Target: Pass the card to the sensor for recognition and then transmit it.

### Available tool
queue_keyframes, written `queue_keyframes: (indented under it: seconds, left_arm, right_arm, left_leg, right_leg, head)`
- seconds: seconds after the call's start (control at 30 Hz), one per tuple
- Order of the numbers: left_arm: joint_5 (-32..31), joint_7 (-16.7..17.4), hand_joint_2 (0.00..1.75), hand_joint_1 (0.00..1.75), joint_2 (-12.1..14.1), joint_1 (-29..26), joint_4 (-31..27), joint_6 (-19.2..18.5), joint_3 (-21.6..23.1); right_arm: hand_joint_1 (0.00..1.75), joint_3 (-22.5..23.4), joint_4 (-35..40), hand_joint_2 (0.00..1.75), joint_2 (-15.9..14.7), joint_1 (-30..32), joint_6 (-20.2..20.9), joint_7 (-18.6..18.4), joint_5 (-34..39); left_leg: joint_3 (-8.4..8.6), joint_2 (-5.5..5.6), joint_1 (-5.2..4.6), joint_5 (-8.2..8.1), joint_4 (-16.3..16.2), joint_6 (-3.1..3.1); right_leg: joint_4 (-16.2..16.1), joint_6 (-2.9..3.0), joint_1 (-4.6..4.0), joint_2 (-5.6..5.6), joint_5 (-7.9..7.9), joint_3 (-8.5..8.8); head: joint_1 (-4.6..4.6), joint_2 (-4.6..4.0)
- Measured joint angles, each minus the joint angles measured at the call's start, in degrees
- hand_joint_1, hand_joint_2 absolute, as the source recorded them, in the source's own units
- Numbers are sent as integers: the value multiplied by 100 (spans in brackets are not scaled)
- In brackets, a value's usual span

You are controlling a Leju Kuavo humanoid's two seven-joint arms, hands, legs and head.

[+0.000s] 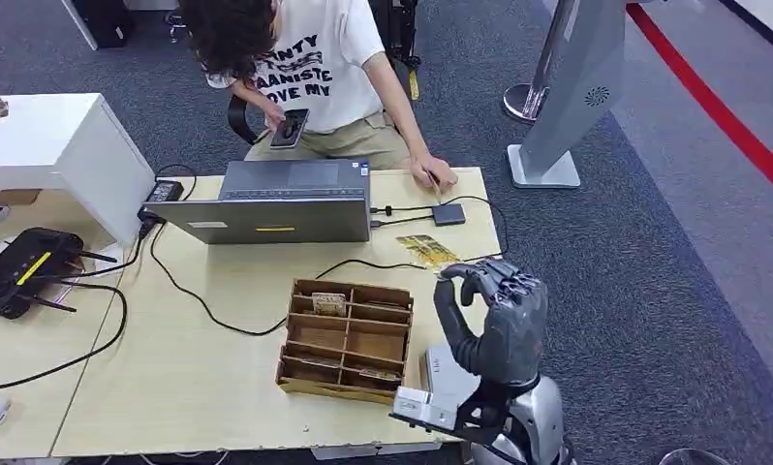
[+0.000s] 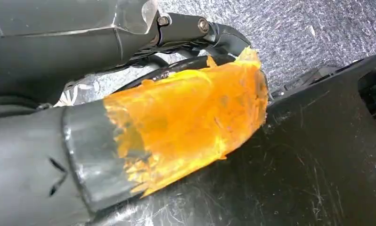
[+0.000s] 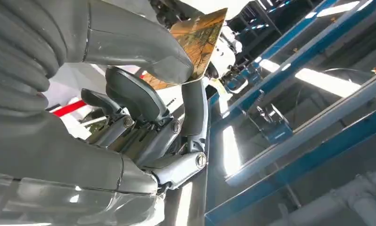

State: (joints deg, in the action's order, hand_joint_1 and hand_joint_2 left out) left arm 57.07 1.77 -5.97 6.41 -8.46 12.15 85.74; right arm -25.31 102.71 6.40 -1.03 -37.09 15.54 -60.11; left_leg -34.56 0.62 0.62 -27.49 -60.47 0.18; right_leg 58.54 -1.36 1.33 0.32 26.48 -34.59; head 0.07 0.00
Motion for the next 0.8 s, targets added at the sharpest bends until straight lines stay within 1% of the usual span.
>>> queue_keyframes:
  seconds: [0.23,0.27,0.4,0.6,0.8]
  left_arm:
    - [-127,17,0,0,0,11,0,-37,64]
    - [-166,26,0,0,0,13,0,-52,92]
    - [-334,74,0,0,0,68,0,-133,151]
    - [-614,173,0,0,-2,168,0,-227,193]
    - [-830,240,0,0,-4,234,0,-308,195]
  right_arm:
    - [175,-179,-333,175,-2,-547,0,-501,-201]
    - [175,-240,-414,175,-9,-690,6,-628,-242]
    - [175,-426,-728,175,-22,-1225,74,-909,-343]
    - [175,-645,-1282,175,-22,-2005,374,-1160,-453]
    - [175,-802,-1811,175,46,-2585,640,-1309,-518]
  left_leg:
    - [1,-3,0,2,0,2]
    - [1,-3,0,3,0,2]
    - [0,-2,0,8,0,-1]
    - [0,-2,0,9,0,-1]
    - [0,-1,1,9,0,-2]
  right_leg:
    - [1,0,0,2,-2,0]
    - [2,1,0,2,-2,0]
    - [3,4,0,0,-5,0]
    - [4,5,0,0,-6,0]
    - [4,5,0,0,-6,0]
  head:
    - [0,0]
    - [0,0]
    - [0,0]
    - [0,0]
    - [0,0]
